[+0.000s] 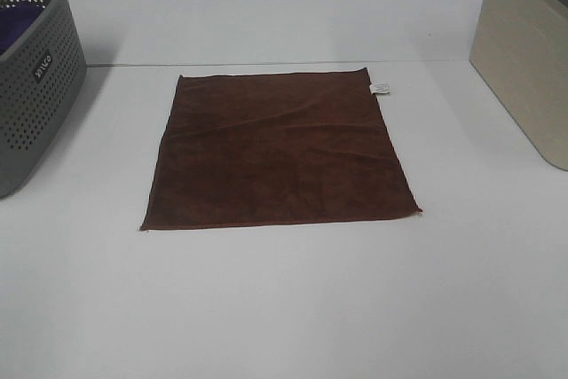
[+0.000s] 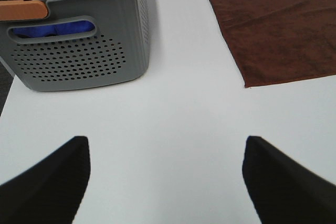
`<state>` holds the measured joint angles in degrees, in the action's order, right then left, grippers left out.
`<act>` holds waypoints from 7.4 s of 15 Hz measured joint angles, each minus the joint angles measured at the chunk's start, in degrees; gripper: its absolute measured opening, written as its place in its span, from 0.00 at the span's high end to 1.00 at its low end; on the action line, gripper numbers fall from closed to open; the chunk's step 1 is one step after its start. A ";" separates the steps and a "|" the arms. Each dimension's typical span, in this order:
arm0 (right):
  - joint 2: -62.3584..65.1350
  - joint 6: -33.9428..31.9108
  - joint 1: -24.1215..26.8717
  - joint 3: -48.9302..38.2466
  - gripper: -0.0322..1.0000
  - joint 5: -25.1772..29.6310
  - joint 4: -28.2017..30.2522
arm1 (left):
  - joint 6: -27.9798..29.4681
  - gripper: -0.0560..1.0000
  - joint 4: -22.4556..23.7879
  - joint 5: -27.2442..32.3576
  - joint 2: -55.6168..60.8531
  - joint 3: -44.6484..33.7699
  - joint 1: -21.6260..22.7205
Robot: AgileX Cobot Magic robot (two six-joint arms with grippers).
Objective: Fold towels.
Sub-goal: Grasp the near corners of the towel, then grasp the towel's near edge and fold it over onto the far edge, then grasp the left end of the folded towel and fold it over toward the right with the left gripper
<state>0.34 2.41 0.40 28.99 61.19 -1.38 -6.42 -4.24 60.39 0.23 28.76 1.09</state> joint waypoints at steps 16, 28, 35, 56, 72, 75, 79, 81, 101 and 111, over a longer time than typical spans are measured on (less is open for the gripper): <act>0.00 -0.06 0.00 0.00 0.29 0.00 0.00 | 0.00 0.23 0.00 0.00 0.00 0.00 0.00; 0.00 -0.06 0.00 0.00 0.29 0.00 0.00 | 0.00 0.23 0.00 0.00 0.00 0.00 0.00; -9.85 -0.06 0.00 1.15 0.29 -11.57 0.40 | 0.06 0.23 -2.18 -19.88 -3.44 0.52 0.00; -98.84 16.84 0.52 29.39 0.35 -21.83 -27.33 | -39.71 0.23 -64.80 -32.77 -97.86 11.86 0.00; -127.02 32.49 -1.55 45.84 0.38 -8.02 -45.38 | -42.06 0.39 -70.87 -25.67 -121.41 31.51 -9.63; -127.60 30.19 -3.27 45.84 0.65 -10.71 -44.75 | -42.06 0.71 -70.53 -26.13 -122.38 31.51 -9.91; -127.94 26.87 -3.21 45.84 0.97 -11.63 -43.60 | -41.60 0.95 -66.98 -26.30 -121.64 31.40 -10.03; -127.54 25.78 -3.21 45.38 0.97 -10.03 -42.11 | -37.18 0.95 -61.54 -25.73 -119.18 31.34 -10.03; -119.69 23.15 -3.38 53.17 0.97 -7.10 -40.79 | -20.28 0.95 -46.98 -19.60 -114.25 40.79 -10.43; -135.56 19.37 -3.38 70.30 0.94 -12.55 -37.82 | -14.95 0.88 -42.40 -22.23 -131.04 62.11 -10.26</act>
<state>-135.22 21.77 -2.98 99.29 48.64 -39.19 -21.37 -46.64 38.16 -130.81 90.87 -9.17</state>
